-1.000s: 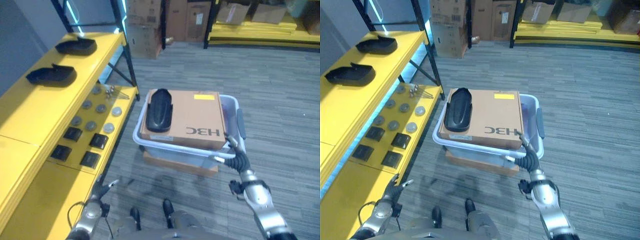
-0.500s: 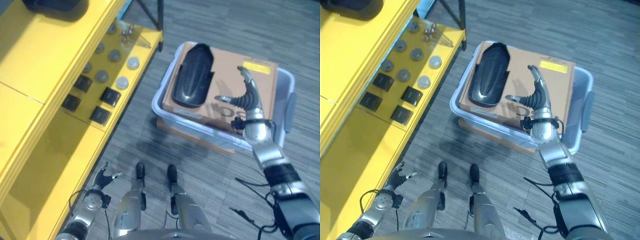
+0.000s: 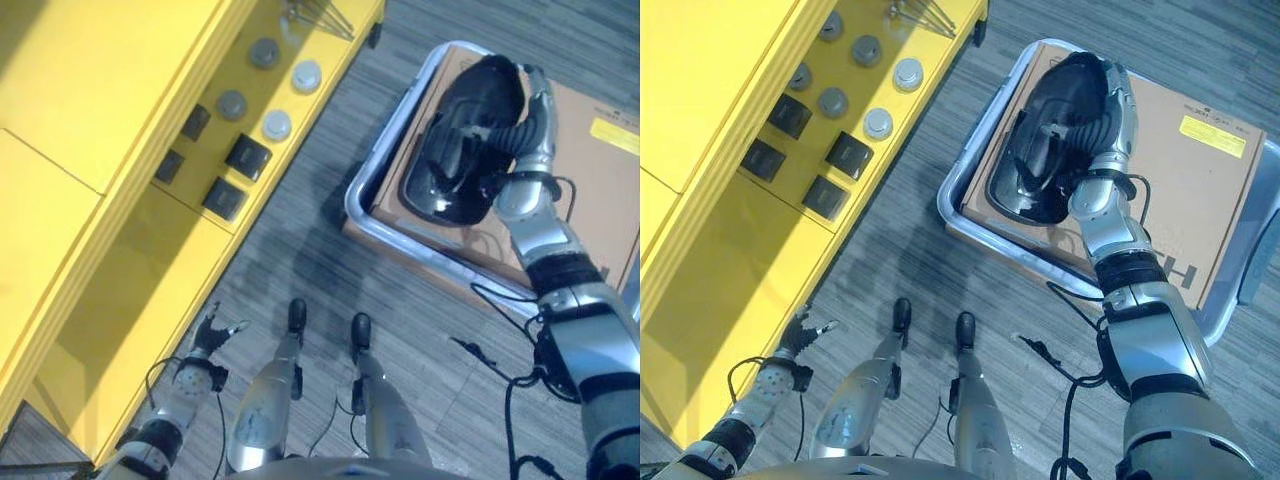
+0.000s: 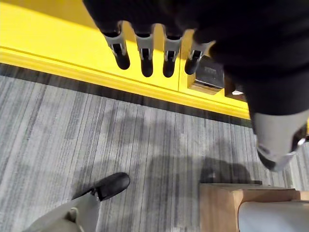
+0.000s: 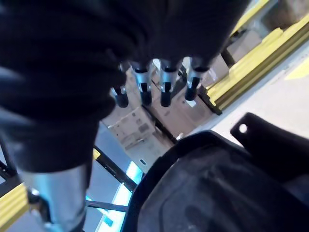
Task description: Move parts from the plastic box to the shelf.
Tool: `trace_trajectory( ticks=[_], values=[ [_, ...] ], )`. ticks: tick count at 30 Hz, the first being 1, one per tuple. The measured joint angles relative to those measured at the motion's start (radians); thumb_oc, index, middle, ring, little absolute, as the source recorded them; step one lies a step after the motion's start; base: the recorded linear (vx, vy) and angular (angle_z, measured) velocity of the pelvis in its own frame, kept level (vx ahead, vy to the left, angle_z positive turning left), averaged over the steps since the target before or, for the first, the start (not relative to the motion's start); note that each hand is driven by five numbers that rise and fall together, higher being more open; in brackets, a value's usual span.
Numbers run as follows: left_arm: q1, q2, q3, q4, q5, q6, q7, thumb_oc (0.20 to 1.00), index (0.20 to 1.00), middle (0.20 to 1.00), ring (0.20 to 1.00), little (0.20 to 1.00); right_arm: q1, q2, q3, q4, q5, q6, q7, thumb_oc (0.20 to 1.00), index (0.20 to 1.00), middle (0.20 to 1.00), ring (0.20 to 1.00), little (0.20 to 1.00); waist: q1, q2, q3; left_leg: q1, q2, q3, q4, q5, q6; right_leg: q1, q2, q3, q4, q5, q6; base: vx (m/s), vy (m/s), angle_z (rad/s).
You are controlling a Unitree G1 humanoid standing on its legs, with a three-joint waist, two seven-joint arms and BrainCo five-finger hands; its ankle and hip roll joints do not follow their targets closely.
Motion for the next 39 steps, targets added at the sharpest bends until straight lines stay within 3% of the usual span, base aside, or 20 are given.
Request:
trace_trajectory(
  ticks=[8,16,17,18,19,29,35,37,39],
  values=[
    [-0.001,-0.001,-0.02,0.006,-0.011,0.001,0.032,1.0,1.0,1.0,1.0,1.0,0.0,0.033,0.01,0.098,-0.087,0.081,-0.095,1.0,1.0,1.0,1.0,1.0,-0.002,0.005,0.006,-0.01,0.004,-0.002,0.0,0.0,-0.001,-0.007,0.004,-0.006,-0.004,-0.002,0.003,0.0,0.003,0.02],
    [-0.002,-0.003,-0.027,0.044,-0.01,0.001,0.05,1.0,1.0,1.0,1.0,1.0,0.016,0.055,0.01,0.148,-0.136,0.099,-0.138,1.0,1.0,1.0,1.0,1.0,-0.011,0.005,0.006,-0.017,0.004,-0.001,0.0,0.0,-0.001,-0.021,0.003,-0.005,0.006,-0.002,0.003,0.0,-0.001,-0.01],
    [-0.002,-0.003,-0.027,0.046,-0.01,0.001,0.051,1.0,1.0,1.0,1.0,1.0,0.015,0.059,0.01,0.159,-0.135,0.1,-0.137,0.398,0.398,0.398,0.398,0.398,-0.011,0.005,0.006,-0.021,0.004,-0.001,0.0,0.0,-0.001,-0.025,0.003,-0.005,0.007,-0.002,0.003,-0.02,-0.012,-0.03],
    [-0.003,-0.003,-0.026,0.048,-0.01,0.001,0.053,1.0,1.0,1.0,1.0,1.0,0.014,0.061,0.012,0.168,-0.13,0.1,-0.126,0.398,0.398,0.398,0.398,0.398,-0.013,0.005,0.006,-0.027,0.004,-0.001,0.0,0.001,-0.003,-0.033,0.003,-0.005,0.008,-0.001,0.002,0.0,0.0,0.0],
    [-0.016,-0.005,-0.027,0.076,-0.011,0.001,0.053,1.0,1.0,1.0,1.0,1.0,-0.003,0.062,0.033,0.213,-0.089,0.094,-0.081,0.2,0.2,0.2,0.2,0.2,-0.017,0.005,0.006,-0.032,0.005,0.0,0.0,0.003,-0.004,-0.039,0.003,-0.005,0.01,0.003,-0.002,0.0,0.0,0.0],
    [-0.041,0.001,0.031,0.116,-0.085,0.003,0.007,1.0,1.0,1.0,1.0,1.0,-0.061,0.018,0.091,0.455,0.099,0.063,0.195,0.2,0.2,0.2,0.2,0.2,-0.03,0.001,0.003,0.048,0.013,-0.006,0.004,0.005,-0.008,0.047,0.009,-0.023,0.023,-0.004,0.006,0.0,-0.059,0.05],
    [-0.032,0.017,0.095,0.115,-0.107,0.019,-0.034,1.0,1.0,1.0,1.0,1.0,0.135,0.028,-0.03,0.491,0.099,0.077,0.239,0.2,0.2,0.2,0.2,0.2,-0.029,-0.015,-0.017,0.119,0.019,-0.036,0.0,-0.007,-0.021,0.134,0.01,-0.055,0.021,-0.019,0.01,0.07,-0.046,0.18],
    [-0.005,0.036,0.098,0.11,-0.107,0.025,-0.048,1.0,1.0,1.0,1.0,1.0,0.269,0.034,-0.093,0.496,0.098,0.09,0.25,0.2,0.2,0.2,0.2,0.2,-0.032,-0.031,-0.06,0.162,0.012,-0.052,-0.001,-0.031,-0.023,0.186,0.005,-0.068,0.013,-0.035,-0.002,0.06,-0.006,0.26],
    [0.045,0.059,0.122,0.029,-0.104,0.043,-0.055,1.0,1.0,1.0,1.0,1.0,0.456,0.031,-0.224,0.321,0.081,0.1,0.245,0.2,0.2,0.2,0.2,0.2,-0.038,-0.052,-0.094,0.204,0.01,-0.03,-0.003,-0.046,-0.011,0.234,-0.003,-0.07,0.006,-0.041,-0.013,0.02,0.016,0.06]
  ],
)
